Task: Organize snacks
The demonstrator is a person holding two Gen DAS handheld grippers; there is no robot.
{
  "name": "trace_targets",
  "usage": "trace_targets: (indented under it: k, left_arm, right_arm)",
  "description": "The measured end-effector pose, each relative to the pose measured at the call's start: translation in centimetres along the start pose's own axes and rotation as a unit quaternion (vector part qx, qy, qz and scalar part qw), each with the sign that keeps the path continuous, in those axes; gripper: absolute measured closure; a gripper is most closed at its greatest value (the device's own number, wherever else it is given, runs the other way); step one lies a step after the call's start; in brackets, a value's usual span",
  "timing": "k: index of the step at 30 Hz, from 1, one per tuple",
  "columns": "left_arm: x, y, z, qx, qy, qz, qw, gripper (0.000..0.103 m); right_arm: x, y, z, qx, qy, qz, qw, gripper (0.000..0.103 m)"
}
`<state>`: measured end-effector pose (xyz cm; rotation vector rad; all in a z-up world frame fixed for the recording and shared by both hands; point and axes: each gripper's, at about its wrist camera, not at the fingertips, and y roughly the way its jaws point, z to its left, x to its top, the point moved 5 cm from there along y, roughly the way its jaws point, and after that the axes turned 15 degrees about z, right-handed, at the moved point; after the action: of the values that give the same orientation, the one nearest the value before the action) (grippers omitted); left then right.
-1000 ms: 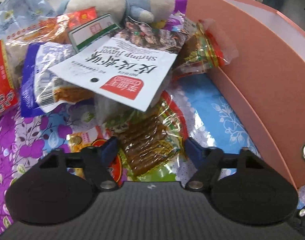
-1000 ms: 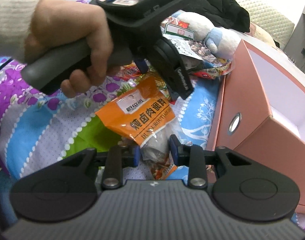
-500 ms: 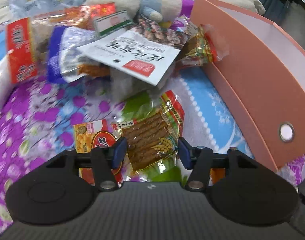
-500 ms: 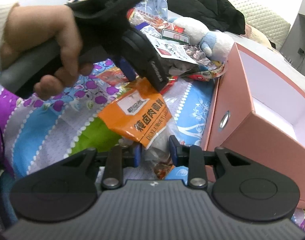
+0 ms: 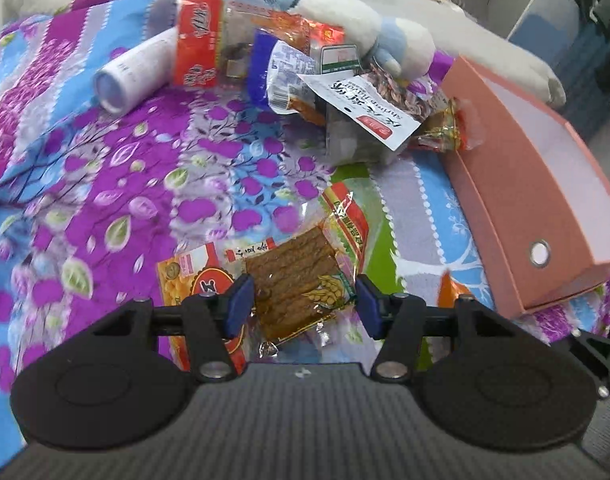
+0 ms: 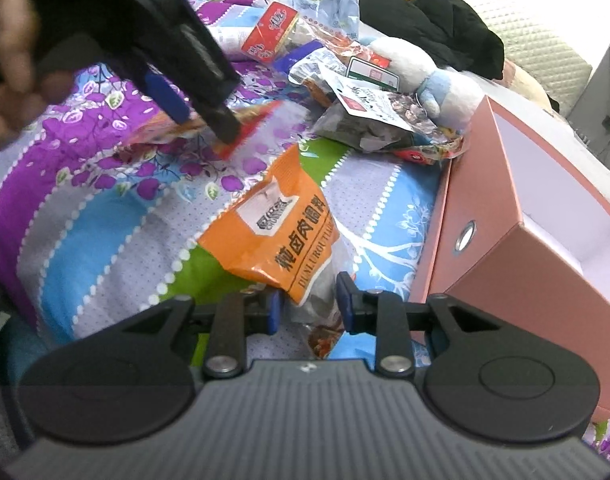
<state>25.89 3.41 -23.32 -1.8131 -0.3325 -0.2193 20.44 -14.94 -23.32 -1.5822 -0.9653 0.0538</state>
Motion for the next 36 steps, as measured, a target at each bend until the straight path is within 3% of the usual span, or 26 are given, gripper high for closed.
trace_targets:
  k: [2, 3, 4, 6, 9, 12, 13, 15, 18, 23, 26, 30, 31, 36]
  left_arm:
    - [-0.8, -0.8, 0.2, 0.005, -0.001, -0.009, 1.0000, 0.043]
    - [-1.2, -1.1, 0.3, 0.003, -0.002, -0.011, 0.9999, 0.043]
    - [-1.5, -1.3, 0.4, 0.000, -0.003, -0.014, 0.9999, 0.043]
    - [-2.3, -2.0, 0.6, -0.002, -0.007, -0.017, 0.9998, 0.043]
    - [-3.1, -2.4, 0.9, -0.006, -0.012, -0.019, 0.9997, 0.043]
    - [-3.9, -2.3, 1.2, -0.004, -0.014, -0.021, 0.9997, 0.044]
    - [-4.0, -2.3, 1.4, -0.004, -0.015, -0.022, 0.9996, 0.059]
    - [-4.4, -2.4, 1.6, -0.011, -0.022, -0.020, 0.9995, 0.066]
    - [-4.6, -2.3, 2.1, -0.012, -0.028, -0.021, 0.9993, 0.066]
    - [-4.9, -2.3, 2.5, -0.016, -0.023, -0.018, 0.9994, 0.065]
    - [-5.0, -2.1, 3.0, -0.012, -0.022, -0.018, 0.9995, 0.056]
    - [-5.2, -1.7, 3.2, 0.002, -0.013, -0.023, 0.9997, 0.009]
    - [-5.3, -1.4, 3.2, 0.010, -0.008, -0.024, 0.9996, 0.004]
    - [-5.5, 1.5, 3.1, 0.073, 0.022, 0.010, 0.9970, 0.001]
  right_arm:
    - [0.1, 0.1, 0.2, -0.007, 0.008, 0.004, 1.000, 0.058]
    - [0.1, 0.0, 0.3, -0.003, 0.012, 0.005, 1.000, 0.041]
    - [0.1, -0.3, 0.4, 0.007, 0.015, -0.001, 1.000, 0.034]
    - [0.1, -0.9, 0.7, 0.031, 0.028, -0.005, 0.999, 0.032]
    - [-0.3, -1.3, 1.0, 0.061, 0.064, -0.009, 0.996, 0.017]
    - [-0.4, -1.3, 0.9, 0.095, 0.118, -0.002, 0.989, 0.017]
    - [-0.4, -1.3, 0.6, 0.109, 0.140, 0.000, 0.984, 0.017]
    - [-0.4, -1.5, 0.1, 0.135, 0.186, -0.003, 0.973, 0.017]
    - [-0.2, -1.8, -0.4, 0.154, 0.227, -0.013, 0.962, 0.017]
    - [0.2, -1.8, -1.5, 0.139, 0.271, -0.026, 0.952, 0.017]
    - [0.4, -1.2, -2.1, 0.137, 0.300, -0.029, 0.944, 0.017]
    - [0.3, 1.0, -2.1, 0.113, 0.309, -0.001, 0.944, 0.017]
    - [0.2, 1.6, -1.9, 0.115, 0.310, 0.007, 0.944, 0.017]
    - [0.3, 2.8, -1.2, 0.113, 0.292, 0.008, 0.950, 0.015]
